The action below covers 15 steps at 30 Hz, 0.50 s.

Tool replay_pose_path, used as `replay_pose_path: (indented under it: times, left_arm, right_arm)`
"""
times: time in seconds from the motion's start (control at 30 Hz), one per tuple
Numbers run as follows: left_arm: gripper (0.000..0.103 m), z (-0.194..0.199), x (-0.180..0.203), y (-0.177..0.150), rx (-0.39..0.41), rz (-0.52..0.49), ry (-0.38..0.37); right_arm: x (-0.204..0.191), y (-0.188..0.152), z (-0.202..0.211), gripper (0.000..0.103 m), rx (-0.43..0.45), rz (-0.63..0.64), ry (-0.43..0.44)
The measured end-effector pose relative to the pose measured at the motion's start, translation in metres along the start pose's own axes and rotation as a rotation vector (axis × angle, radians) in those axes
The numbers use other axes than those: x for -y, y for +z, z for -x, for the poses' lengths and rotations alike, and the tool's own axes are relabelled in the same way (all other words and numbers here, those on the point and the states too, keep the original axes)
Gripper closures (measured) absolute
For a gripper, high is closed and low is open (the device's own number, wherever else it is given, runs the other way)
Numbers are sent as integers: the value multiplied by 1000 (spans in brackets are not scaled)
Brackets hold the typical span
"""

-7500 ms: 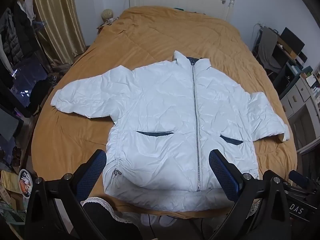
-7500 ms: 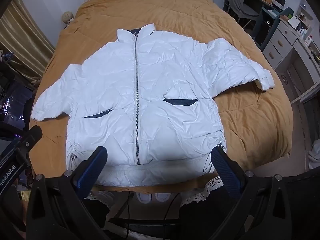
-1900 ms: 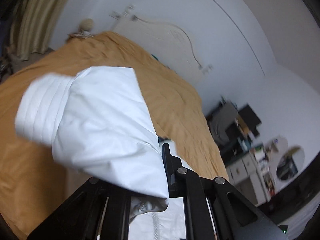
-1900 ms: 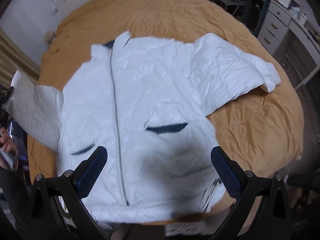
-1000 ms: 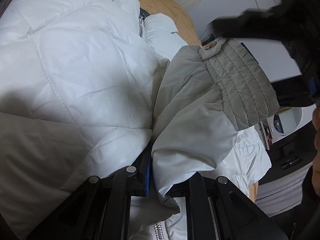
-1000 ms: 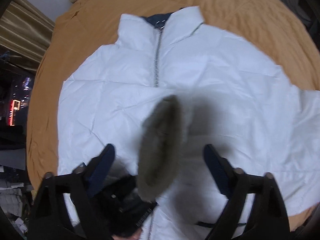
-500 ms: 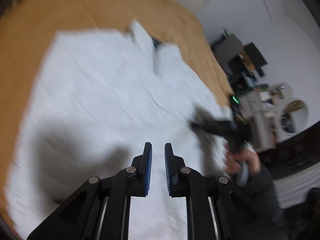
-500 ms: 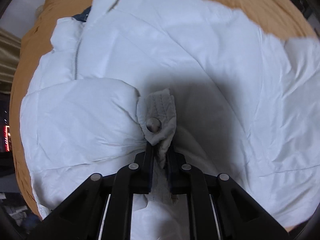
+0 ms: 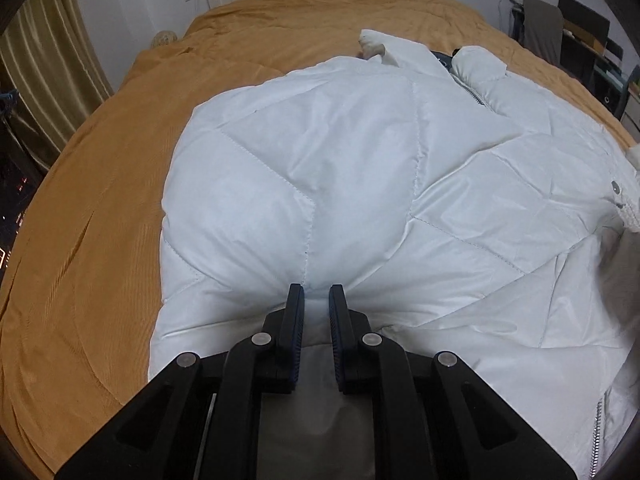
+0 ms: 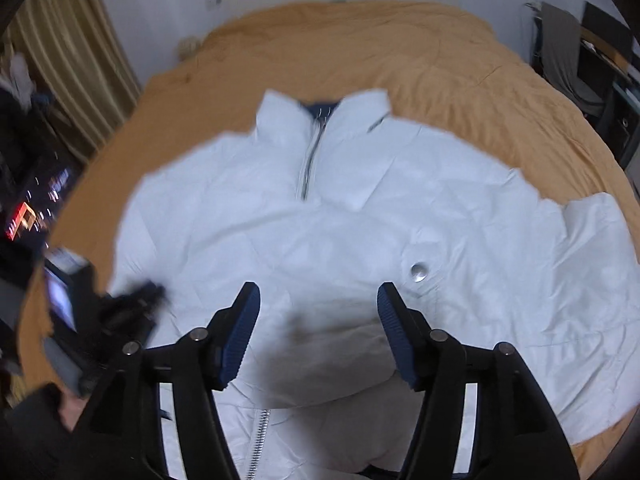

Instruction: Fold large clothes

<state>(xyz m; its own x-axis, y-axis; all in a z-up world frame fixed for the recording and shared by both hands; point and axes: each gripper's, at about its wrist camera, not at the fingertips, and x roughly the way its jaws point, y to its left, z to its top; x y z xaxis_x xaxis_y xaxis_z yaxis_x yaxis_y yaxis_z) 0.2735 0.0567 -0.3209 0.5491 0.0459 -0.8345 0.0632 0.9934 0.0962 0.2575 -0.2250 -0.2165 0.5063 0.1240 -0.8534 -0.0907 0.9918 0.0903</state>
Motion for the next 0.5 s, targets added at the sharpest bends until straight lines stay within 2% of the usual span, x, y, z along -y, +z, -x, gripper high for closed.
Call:
replay_pose_path:
  times: [0.03,0.1,0.13,0.17,0.2,0.23,0.33,0.37,0.43,0.5]
  left_arm:
    - [90,4,-6,4,-20,33,-24]
    - [90,19,-14,15,-41,110,-70]
    - [90,28,-16,25,-19,131,-82]
    - [90,33,-13,35,7,126,-82]
    - [90,32,-10,48,15,112,-82]
    - [90,22,-4,62,1,97,-79]
    - [88,-40,10,93,-140,57,-75]
    - [89,-55,10,99,-159,62,-83]
    - [90,-67,5,110,-118,98,-113]
    - [90,-65,2,116,-121,129,-114]
  right_arm:
    - [-2,-6,-19,41,-42,26,-59]
    - [8,-28,-75,40,-192,36,-159]
    - [17,-41,-82,38,-178,21,-161]
    - [20,-49,-78,37,-107,22,-161]
    - [18,-51,-76,37,-87,37,-175]
    - [17,-51,-74,37,-88,46,-186]
    - [20,-46,-77,36,-103,30,-179]
    - [21,-46,-77,36,-98,28,-175]
    - [16,-45,-77,35,-86,36,-179]
    - [19,-50,-75,35,-79,39,-185]
